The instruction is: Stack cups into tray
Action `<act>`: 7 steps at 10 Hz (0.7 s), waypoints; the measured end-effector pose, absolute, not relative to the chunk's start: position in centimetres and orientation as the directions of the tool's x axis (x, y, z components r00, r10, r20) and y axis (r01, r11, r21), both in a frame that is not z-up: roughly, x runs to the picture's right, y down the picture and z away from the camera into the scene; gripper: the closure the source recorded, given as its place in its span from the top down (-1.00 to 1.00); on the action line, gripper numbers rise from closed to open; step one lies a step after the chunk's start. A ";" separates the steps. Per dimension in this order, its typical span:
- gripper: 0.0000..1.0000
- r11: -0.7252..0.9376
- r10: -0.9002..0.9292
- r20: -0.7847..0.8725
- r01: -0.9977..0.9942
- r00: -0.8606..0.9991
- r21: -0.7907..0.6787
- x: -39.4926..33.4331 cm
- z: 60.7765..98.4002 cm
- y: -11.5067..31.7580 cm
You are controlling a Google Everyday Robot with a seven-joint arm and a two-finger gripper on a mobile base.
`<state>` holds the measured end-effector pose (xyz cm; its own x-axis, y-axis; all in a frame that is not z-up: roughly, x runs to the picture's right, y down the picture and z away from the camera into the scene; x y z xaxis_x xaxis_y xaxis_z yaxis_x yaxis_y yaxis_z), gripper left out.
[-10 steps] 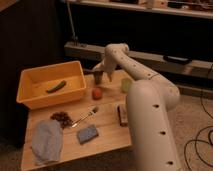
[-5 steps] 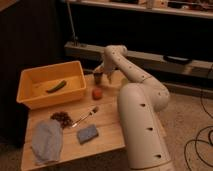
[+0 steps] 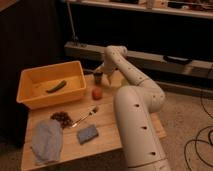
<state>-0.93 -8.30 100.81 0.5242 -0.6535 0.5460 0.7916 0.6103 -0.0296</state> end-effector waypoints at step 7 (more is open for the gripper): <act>-0.12 0.600 -0.646 0.554 0.798 0.525 -0.055 -1.3 101.4 -8.2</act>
<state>-1.27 -8.17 101.41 0.5248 -0.6463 0.5540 0.7977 0.6005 -0.0552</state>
